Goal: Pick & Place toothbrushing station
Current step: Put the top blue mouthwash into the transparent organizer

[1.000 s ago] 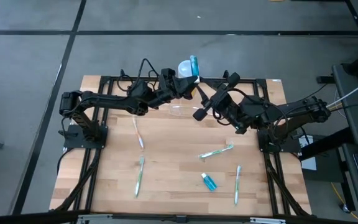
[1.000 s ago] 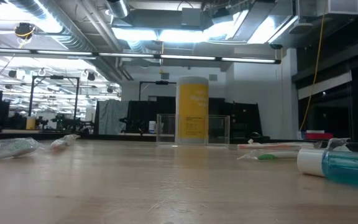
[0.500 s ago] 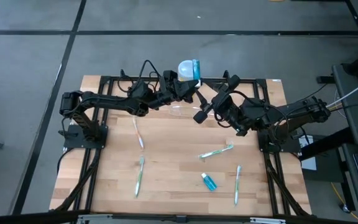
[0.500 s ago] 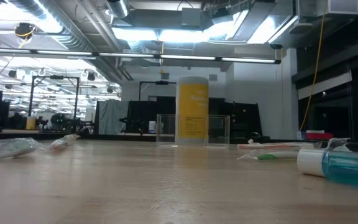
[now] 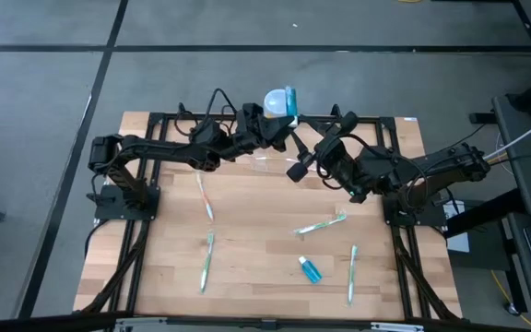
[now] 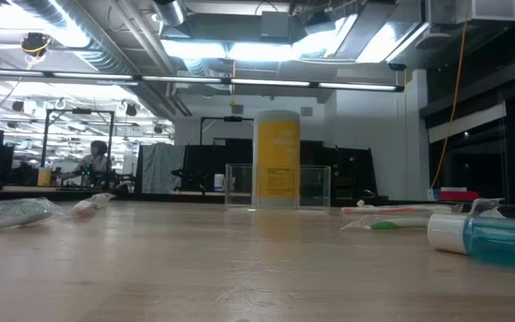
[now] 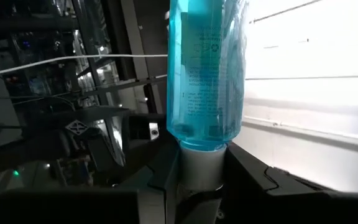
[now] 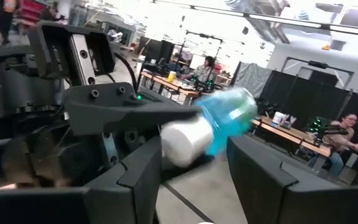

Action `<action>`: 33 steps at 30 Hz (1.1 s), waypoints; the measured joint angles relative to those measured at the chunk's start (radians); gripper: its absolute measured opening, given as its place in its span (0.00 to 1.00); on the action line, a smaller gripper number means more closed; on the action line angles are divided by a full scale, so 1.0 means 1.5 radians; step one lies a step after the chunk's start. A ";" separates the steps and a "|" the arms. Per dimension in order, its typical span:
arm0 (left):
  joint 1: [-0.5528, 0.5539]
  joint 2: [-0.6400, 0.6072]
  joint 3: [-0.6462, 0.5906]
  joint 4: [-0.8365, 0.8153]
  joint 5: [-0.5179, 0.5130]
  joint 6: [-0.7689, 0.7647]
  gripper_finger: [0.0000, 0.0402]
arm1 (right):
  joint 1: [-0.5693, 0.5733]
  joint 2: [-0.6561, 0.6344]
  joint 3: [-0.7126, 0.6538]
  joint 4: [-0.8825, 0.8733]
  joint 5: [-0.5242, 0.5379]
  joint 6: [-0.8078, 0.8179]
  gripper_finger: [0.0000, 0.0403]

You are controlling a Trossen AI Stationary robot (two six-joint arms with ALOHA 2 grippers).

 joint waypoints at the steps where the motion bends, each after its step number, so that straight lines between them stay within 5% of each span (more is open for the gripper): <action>1: 0.007 -0.006 0.000 0.000 0.007 0.010 0.23 | 0.008 0.000 0.005 0.002 0.010 -0.007 0.45; 9: 0.034 -0.051 0.000 -0.077 0.057 0.125 0.23 | 0.052 -0.001 0.068 0.002 0.001 -0.017 0.45; 16: 0.015 -0.058 0.016 -0.094 -0.032 0.229 0.23 | 0.059 -0.001 0.080 -0.005 0.002 -0.063 0.45; 23: 0.010 -0.058 0.148 -0.216 -0.057 0.361 0.23 | 0.071 -0.001 0.080 -0.009 0.059 -0.138 0.45; 33: -0.002 -0.049 0.188 -0.219 -0.163 0.199 0.23 | 0.041 0.029 0.080 -0.024 0.068 -0.223 0.45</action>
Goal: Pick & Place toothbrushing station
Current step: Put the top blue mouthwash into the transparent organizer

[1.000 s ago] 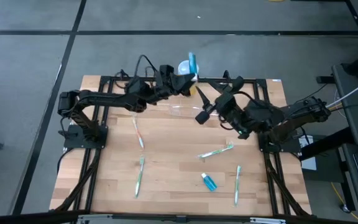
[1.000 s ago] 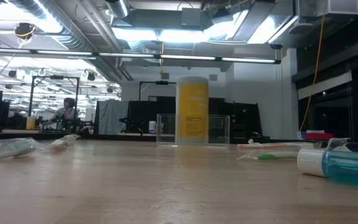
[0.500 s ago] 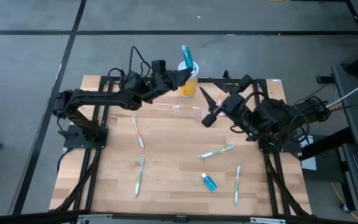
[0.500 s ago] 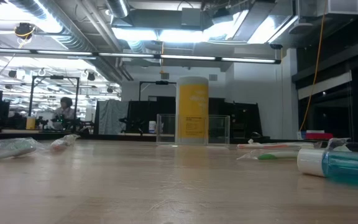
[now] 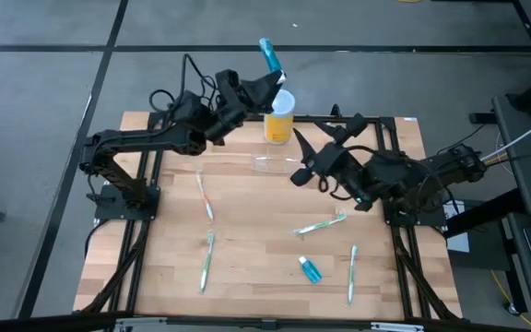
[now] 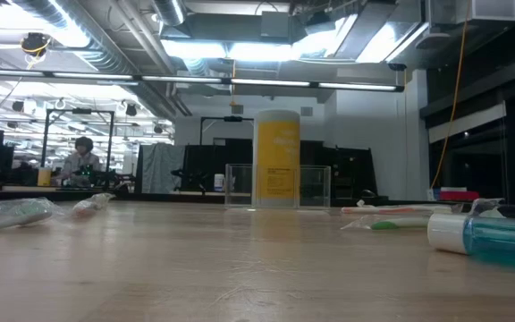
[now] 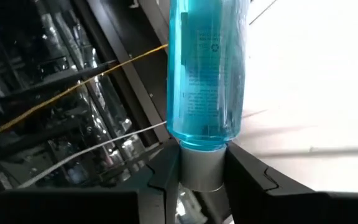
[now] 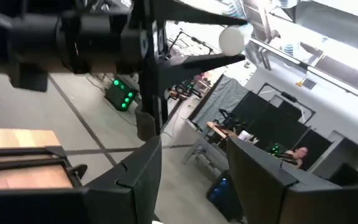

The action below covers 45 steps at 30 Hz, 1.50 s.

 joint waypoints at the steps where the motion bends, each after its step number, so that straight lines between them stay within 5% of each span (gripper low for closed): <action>1: -0.003 0.000 0.000 0.001 -0.007 -0.010 0.23 | -0.004 0.004 0.000 0.000 -0.004 -0.004 0.45; 16: -0.036 0.000 -0.001 -0.075 -0.080 -0.147 0.23 | -0.024 0.022 0.000 0.117 -0.014 -0.122 0.45; 45: -0.036 0.000 -0.001 -0.146 -0.014 -0.174 0.23 | -0.074 0.022 0.000 0.127 -0.090 -0.071 0.45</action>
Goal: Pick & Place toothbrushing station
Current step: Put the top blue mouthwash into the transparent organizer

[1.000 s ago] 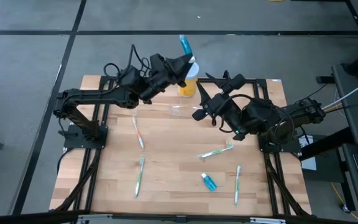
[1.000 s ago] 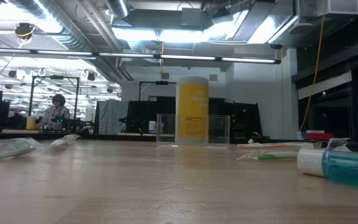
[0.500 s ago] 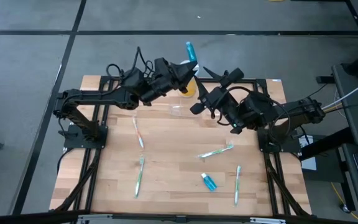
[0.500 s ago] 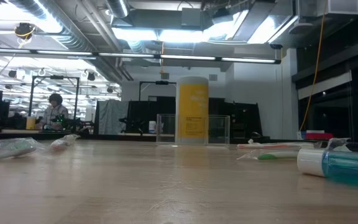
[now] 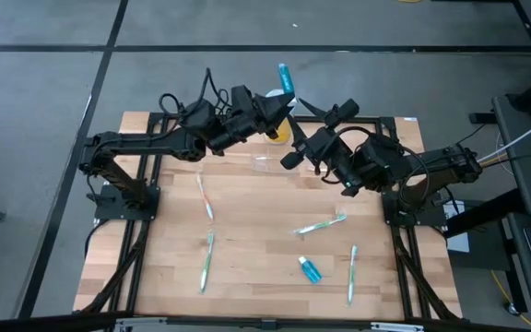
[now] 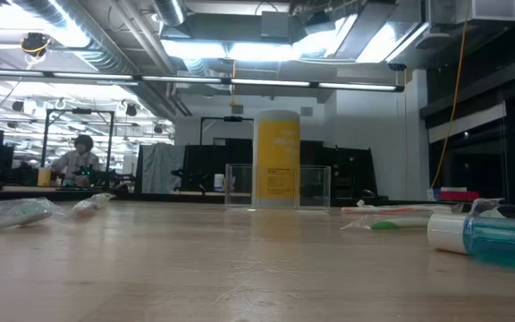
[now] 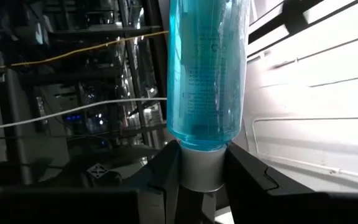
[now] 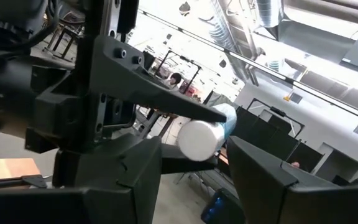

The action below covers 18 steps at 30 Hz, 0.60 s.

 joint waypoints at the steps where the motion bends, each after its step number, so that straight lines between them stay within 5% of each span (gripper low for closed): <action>1: 0.000 0.000 0.000 -0.001 0.001 0.000 0.23 | 0.000 0.000 0.000 0.000 0.000 0.000 0.45; 18: 0.012 -0.003 0.000 -0.025 0.094 -0.007 0.23 | 0.011 0.000 0.000 0.005 0.023 0.002 0.45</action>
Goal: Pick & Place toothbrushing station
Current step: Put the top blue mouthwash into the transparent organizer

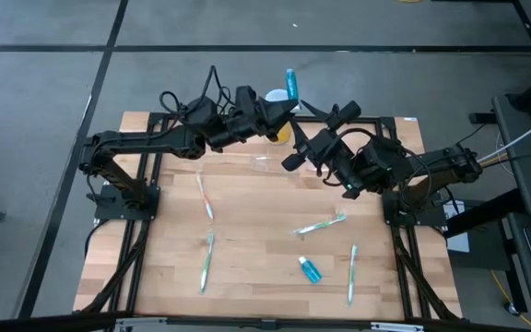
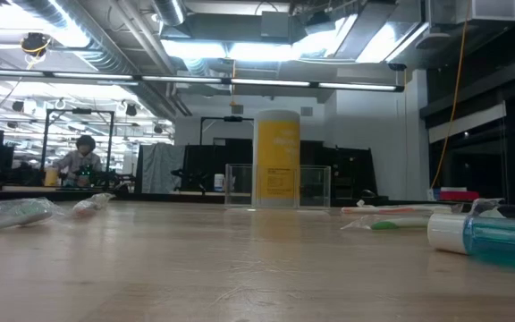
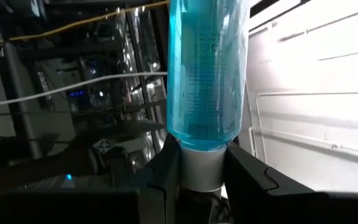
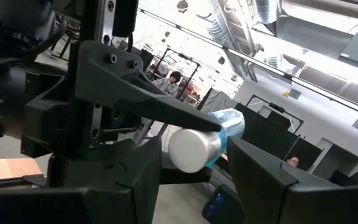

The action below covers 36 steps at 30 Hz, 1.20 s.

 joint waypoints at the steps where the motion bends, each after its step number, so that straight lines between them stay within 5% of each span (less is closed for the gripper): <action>1: 0.000 0.000 0.000 0.000 0.005 0.000 0.23 | 0.001 0.000 0.000 0.000 0.000 0.000 0.45; 11: 0.014 0.000 0.000 0.001 0.054 0.000 0.23 | 0.005 0.000 0.000 0.000 0.020 0.018 0.44; 23: 0.012 0.002 -0.001 -0.003 0.085 -0.006 0.23 | 0.007 -0.001 0.000 -0.008 0.030 0.036 0.17; 36: 0.020 0.001 0.001 -0.022 0.141 0.073 0.23 | 0.072 0.001 -0.001 0.033 0.087 -0.023 0.09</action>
